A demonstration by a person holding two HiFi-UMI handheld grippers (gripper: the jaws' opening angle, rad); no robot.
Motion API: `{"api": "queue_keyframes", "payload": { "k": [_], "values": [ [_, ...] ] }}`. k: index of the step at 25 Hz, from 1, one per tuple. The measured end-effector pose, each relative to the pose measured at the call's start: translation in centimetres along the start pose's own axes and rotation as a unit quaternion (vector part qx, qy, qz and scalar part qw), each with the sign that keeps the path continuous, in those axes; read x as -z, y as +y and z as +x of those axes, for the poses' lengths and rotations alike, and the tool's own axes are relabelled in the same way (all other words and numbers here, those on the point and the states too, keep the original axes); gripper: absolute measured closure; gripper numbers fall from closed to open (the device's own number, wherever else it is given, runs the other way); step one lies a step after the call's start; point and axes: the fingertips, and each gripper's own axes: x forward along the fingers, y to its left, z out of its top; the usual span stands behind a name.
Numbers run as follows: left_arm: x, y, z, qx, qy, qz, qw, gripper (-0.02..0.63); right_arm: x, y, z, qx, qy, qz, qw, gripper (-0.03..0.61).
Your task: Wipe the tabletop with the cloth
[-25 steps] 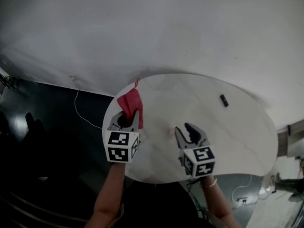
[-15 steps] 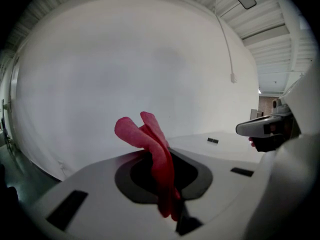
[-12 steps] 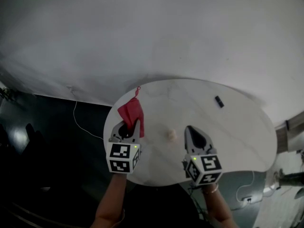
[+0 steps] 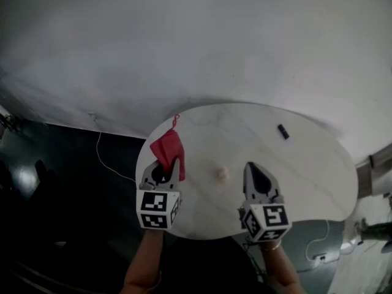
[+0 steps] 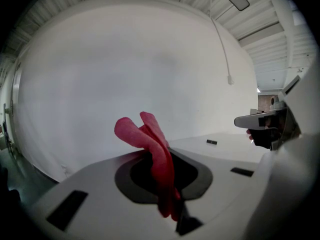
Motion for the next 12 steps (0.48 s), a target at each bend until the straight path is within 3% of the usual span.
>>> {"api": "queue_keyframes", "payload": {
  "k": [5,12],
  "values": [
    [-0.17,-0.01,0.01,-0.001,-0.002,0.002,1.0000,0.572,0.44,0.00,0.20,-0.008,-0.001,0.027,1.000,0.577],
    [-0.39,0.16,-0.16,-0.003,-0.009,-0.001,1.0000,0.572,0.64,-0.27,0.20,-0.008,0.004,0.015,1.000,0.577]
  ]
}}
